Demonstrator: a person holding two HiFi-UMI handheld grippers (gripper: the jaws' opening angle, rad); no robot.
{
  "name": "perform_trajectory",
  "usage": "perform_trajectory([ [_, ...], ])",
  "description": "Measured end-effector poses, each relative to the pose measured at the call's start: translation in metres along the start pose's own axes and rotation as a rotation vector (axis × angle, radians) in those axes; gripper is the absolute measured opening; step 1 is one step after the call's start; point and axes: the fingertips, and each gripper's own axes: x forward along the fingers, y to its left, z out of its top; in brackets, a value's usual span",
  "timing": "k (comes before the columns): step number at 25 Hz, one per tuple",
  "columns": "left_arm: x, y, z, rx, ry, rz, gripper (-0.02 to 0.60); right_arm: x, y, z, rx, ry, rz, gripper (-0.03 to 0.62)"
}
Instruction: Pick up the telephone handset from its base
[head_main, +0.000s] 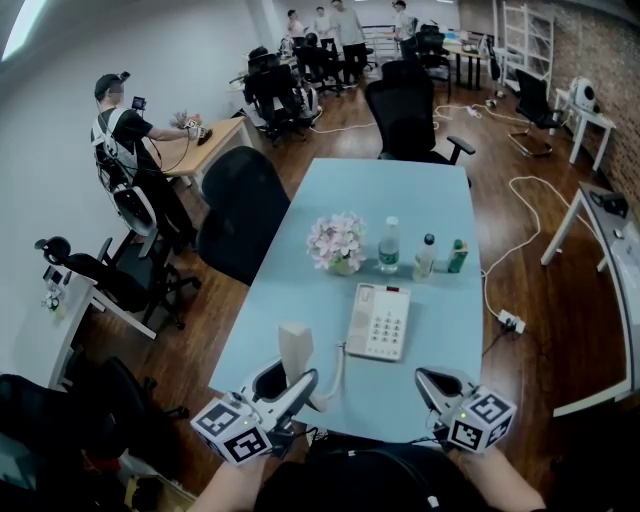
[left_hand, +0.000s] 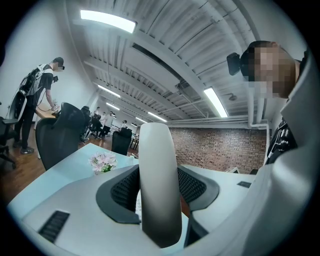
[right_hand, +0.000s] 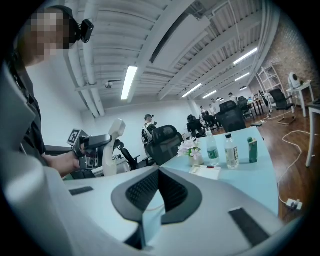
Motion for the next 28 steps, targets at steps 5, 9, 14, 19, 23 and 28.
perform_trajectory([
  [5,0.0021,0.0004,0.0001,0.004,0.003,0.005,0.221,0.0015,0.0,-0.0038,-0.005,0.008,0.011,0.015],
  [9,0.0035,0.0009,-0.0014,0.003,0.007,0.0,0.221,0.0025,0.0036,0.0028,-0.03,0.014,0.009,0.015],
  [14,0.0048,-0.0004,-0.002,0.003,0.012,-0.001,0.221,0.001,0.003,0.0019,-0.026,0.012,0.009,0.015],
  [19,0.0059,0.0023,-0.0053,0.003,0.012,0.005,0.221,-0.0002,-0.0001,-0.0018,-0.019,0.011,0.006,0.015],
  [23,0.0055,0.0018,-0.0032,0.004,0.014,0.005,0.221,-0.0001,0.0017,-0.0007,-0.021,0.01,0.006,0.015],
  [28,0.0061,0.0018,-0.0056,0.009,0.015,0.006,0.221,-0.001,0.0021,-0.0003,-0.021,0.003,0.01,0.014],
])
